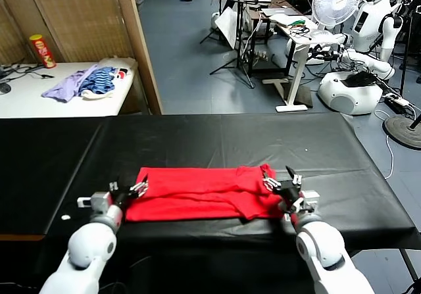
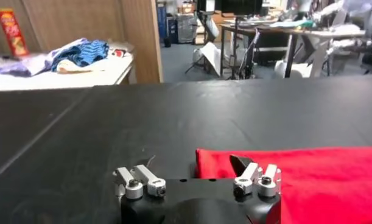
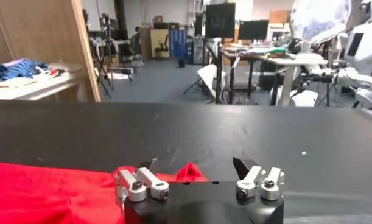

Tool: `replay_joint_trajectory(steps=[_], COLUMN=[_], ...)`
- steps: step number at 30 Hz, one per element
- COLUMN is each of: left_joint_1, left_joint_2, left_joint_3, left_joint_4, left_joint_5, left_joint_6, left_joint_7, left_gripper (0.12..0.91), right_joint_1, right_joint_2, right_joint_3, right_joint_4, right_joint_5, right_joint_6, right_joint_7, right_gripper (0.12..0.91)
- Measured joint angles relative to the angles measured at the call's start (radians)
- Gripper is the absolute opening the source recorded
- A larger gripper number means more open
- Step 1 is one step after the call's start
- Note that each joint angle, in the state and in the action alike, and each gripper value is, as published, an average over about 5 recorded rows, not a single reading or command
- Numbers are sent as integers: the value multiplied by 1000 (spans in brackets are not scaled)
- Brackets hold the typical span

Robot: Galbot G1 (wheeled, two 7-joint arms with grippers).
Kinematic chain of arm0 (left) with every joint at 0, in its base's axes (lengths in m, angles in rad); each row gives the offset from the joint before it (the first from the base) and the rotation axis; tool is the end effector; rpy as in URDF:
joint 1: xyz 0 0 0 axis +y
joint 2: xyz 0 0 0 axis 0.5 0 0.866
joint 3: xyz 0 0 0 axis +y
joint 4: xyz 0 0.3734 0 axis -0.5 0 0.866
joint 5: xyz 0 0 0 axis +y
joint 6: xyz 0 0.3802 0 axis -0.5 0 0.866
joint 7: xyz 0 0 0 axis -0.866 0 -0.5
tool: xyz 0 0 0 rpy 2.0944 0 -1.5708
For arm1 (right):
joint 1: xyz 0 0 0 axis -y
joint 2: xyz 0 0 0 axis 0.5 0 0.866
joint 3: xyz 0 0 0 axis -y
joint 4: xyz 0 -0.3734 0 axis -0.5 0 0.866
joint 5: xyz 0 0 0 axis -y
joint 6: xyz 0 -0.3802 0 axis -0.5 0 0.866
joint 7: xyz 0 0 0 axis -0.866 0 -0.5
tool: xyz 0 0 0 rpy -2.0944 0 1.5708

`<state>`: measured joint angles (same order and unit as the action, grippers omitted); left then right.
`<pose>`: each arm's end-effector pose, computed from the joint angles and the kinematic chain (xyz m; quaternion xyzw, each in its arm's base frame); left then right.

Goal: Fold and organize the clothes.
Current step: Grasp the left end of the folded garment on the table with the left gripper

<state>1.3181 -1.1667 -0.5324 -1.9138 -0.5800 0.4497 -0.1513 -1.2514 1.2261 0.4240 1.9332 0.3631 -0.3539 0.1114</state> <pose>0.2849 0.0994 -0.3121 -0.0104 -0.9759 0.0630 0.2087 0.2984 -0.0474 -0.3033 0.0543 -0.9907 -0.0029 0.1249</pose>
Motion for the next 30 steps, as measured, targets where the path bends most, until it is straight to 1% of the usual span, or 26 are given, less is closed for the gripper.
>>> replay_joint_trajectory(steps=[3, 5, 6, 9, 10, 12, 13, 16, 17, 18, 19, 20, 24, 27, 30], left_joint_1=[46, 70, 80, 98, 101, 104, 103, 99, 97, 95, 94, 93, 98, 112, 129], left_joint_2=[-17, -28, -33, -49, -54, -64, -68, -78, -79, -78, -76, -73, -39, 14, 76], left_joint_3=[-21, -28, -30, -32, -32, -30, -29, -22, -21, -19, -19, -21, -45, -82, -123], left_joint_4=[-20, -22, -22, -23, -24, -25, -25, -25, -25, -24, -22, -19, -8, -8, -18], left_joint_5=[-33, -26, -20, 9, 19, 34, 41, 71, 89, 113, 143, 179, 352, 458, 523], left_joint_6=[-4, -10, -13, -18, -19, -19, -18, -19, -21, -23, -27, -31, -47, -56, -62], left_joint_7=[13, 22, 25, 31, 32, 31, 31, 30, 30, 30, 30, 29, 30, 35, 37], left_gripper=[798, 782, 759, 633, 568, 468, 401, 240, 195, 173, 153, 150, 157, 154, 154], right_joint_1=[-5, -7, -8, -8, -8, -9, -9, -12, -14, -16, -18, -21, -35, -43, -50], right_joint_2=[4, 7, 10, 18, 20, 24, 26, 29, 30, 30, 31, 31, 31, 33, 41], right_joint_3=[0, -2, -3, -6, -7, -8, -9, -8, -6, -3, 0, 4, 18, 23, 23], right_joint_4=[4, 7, 8, 9, 9, 10, 11, 16, 18, 21, 25, 30, 51, 65, 75], right_joint_5=[0, -1, -2, -10, -14, -24, -28, -34, -35, -36, -36, -36, -34, -34, -34], right_joint_6=[5, 8, 10, 17, 21, 27, 30, 33, 33, 33, 32, 30, 27, 27, 27], right_joint_7=[1, 2, 2, 3, 4, 4, 4, 4, 5, 7, 8, 10, 17, 20, 23], right_gripper=[798, 798, 798, 798, 798, 798, 798, 798, 798, 798, 798, 798, 798, 798, 798])
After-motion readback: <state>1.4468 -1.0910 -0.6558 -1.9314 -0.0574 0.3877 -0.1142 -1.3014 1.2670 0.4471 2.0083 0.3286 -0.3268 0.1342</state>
